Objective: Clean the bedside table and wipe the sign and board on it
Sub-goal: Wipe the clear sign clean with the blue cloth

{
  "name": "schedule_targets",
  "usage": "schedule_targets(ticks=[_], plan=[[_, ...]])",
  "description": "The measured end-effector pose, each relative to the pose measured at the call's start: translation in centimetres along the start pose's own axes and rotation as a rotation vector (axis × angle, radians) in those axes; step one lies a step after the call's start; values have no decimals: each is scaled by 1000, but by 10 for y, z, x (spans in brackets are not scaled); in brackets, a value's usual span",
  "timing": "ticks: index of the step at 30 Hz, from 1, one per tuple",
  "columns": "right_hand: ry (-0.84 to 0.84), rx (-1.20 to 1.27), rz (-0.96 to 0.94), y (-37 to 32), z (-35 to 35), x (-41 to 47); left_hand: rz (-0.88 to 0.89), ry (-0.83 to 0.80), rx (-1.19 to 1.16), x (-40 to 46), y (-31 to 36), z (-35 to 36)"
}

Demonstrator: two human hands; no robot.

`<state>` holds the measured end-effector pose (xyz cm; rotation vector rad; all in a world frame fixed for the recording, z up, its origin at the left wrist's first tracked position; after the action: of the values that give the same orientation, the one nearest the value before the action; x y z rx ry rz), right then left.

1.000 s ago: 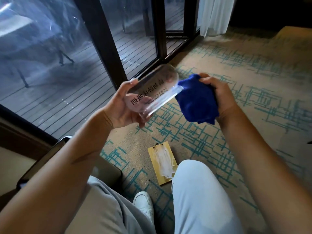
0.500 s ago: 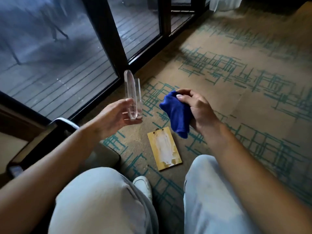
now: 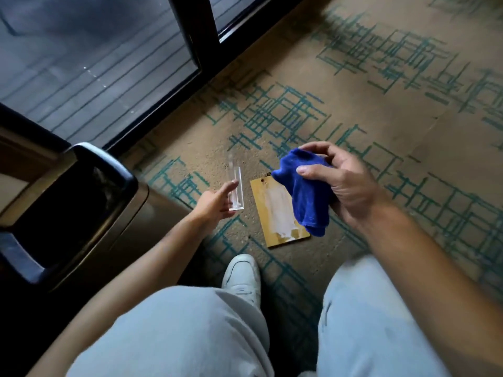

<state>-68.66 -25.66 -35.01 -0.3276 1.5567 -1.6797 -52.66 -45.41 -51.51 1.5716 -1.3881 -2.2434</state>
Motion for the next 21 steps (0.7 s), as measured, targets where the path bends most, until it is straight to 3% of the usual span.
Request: schedule_targets(ticks=[10,21], plan=[[-88,-382,15,22,12,-5,-74,56,-38,43,-71,-14],[-129,-464,-2,19,20,-19,-100,-11,-107,57,-102,-21]])
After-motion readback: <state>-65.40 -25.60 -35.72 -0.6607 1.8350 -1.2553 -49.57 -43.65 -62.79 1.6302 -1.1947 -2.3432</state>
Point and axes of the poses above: each hand's wrist, its own x-axis towards the middle knuckle, its own z-axis out of the palm, y = z × x, the point moved 7 cm from there along x, towards the middle knuckle, and after that the axes turned 7 degrees about -x, right-handed, at the moved point
